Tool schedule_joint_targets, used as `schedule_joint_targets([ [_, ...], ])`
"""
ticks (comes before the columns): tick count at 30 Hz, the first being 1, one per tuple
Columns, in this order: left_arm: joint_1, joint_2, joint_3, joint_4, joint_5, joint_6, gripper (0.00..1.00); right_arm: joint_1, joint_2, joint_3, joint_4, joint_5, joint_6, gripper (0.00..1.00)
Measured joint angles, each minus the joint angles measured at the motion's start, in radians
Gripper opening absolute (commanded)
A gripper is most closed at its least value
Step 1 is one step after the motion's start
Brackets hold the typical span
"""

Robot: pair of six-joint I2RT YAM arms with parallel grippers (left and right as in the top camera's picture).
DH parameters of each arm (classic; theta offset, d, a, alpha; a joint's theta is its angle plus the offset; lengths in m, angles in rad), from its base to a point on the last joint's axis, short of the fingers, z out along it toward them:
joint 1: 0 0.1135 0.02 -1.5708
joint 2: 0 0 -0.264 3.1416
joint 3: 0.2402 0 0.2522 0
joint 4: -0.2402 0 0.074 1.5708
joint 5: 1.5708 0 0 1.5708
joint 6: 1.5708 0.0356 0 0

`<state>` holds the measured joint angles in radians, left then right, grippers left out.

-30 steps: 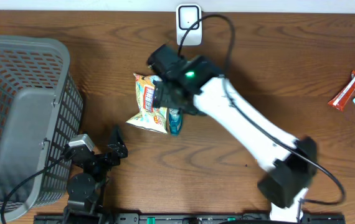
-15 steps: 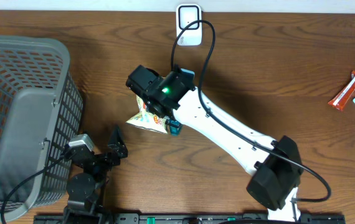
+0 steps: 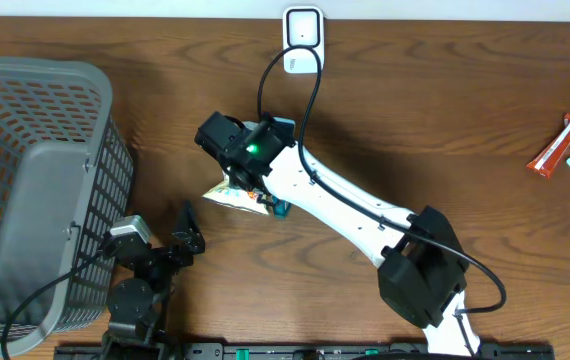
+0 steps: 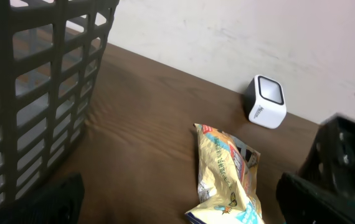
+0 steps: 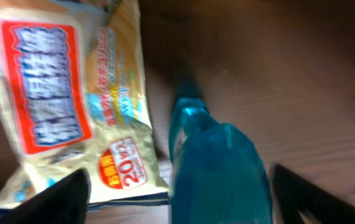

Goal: Scan the item barcode
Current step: 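Close the right gripper on the teal bottle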

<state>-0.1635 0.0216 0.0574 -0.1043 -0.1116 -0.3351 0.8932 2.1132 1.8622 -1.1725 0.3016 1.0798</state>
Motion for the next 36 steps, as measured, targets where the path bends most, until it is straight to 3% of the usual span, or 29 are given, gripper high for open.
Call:
schedule_joint_targets([
  [3,0.0,0.0,0.0,0.0,0.0,0.0,0.98,0.0,0.001,-0.018,0.018,0.008,-0.006,0.51],
  [7,0.0,0.0,0.0,0.0,0.0,0.0,0.98,-0.001,0.0,-0.019,0.019,0.02,0.002,0.32],
  [16,0.0,0.0,0.0,0.0,0.0,0.0,0.98,-0.011,-0.001,-0.019,0.011,0.012,0.105,0.02],
  [30,0.0,0.0,0.0,0.0,0.0,0.0,0.98,-0.153,-0.022,-0.045,-0.211,0.039,0.403,0.01],
  [36,0.0,0.0,0.0,0.0,0.0,0.0,0.98,-0.247,-0.038,-0.05,-0.222,0.044,0.582,0.11],
])
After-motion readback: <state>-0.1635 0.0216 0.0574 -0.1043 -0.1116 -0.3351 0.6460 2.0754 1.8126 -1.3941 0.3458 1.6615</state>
